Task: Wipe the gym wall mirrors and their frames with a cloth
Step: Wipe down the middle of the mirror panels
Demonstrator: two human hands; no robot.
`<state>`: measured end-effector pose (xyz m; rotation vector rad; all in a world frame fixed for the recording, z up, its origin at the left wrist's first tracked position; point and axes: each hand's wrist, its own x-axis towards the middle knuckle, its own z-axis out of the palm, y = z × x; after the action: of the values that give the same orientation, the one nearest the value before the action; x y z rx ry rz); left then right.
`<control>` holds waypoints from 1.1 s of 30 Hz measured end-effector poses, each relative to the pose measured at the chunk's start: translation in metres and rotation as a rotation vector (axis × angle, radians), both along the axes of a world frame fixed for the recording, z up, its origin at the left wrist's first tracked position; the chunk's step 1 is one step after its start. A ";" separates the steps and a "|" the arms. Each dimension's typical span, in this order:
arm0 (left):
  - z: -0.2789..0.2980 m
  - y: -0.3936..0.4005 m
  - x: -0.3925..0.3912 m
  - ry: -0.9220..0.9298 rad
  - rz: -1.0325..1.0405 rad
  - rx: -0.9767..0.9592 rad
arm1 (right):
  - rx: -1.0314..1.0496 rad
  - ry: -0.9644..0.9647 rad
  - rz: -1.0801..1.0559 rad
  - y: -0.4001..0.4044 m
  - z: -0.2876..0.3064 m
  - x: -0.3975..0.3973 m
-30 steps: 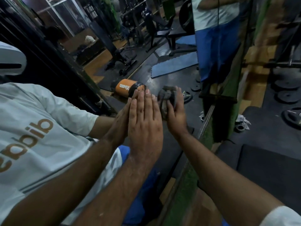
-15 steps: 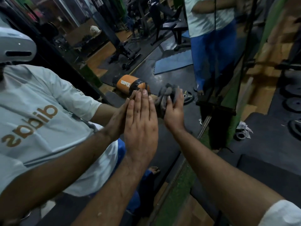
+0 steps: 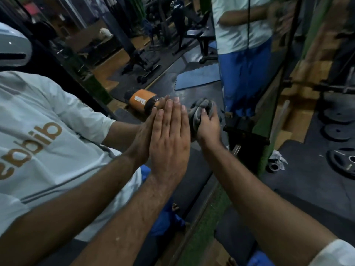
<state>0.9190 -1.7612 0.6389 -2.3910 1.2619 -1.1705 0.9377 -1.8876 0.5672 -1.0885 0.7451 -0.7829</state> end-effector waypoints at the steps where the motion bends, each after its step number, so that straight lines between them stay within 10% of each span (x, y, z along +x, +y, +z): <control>1: -0.001 -0.005 0.000 0.004 0.000 0.006 | -0.086 -0.044 0.011 -0.004 0.014 -0.001; 6: 0.002 -0.027 0.005 0.001 -0.014 0.001 | -0.666 -0.127 -0.028 -0.013 0.014 -0.012; 11: 0.000 -0.054 0.013 0.026 -0.025 0.021 | -0.126 0.086 -0.032 -0.051 0.007 0.014; 18: -0.006 -0.108 0.026 -0.031 -0.045 -0.005 | -0.761 -0.109 -0.070 -0.114 -0.005 0.017; 24: -0.013 -0.155 0.034 0.018 -0.021 -0.025 | -0.118 0.028 -0.117 -0.176 -0.022 0.050; 30: -0.020 -0.190 0.042 0.021 -0.016 0.018 | -0.694 -0.158 -0.154 -0.208 -0.009 0.049; 33: -0.026 -0.206 0.046 0.032 -0.047 0.015 | -0.488 -0.024 -0.162 -0.228 -0.044 0.054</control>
<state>0.9653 -1.9668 0.6127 -2.3908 1.3388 -1.1352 0.9921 -2.1161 0.5235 -1.4628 0.6411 -1.1523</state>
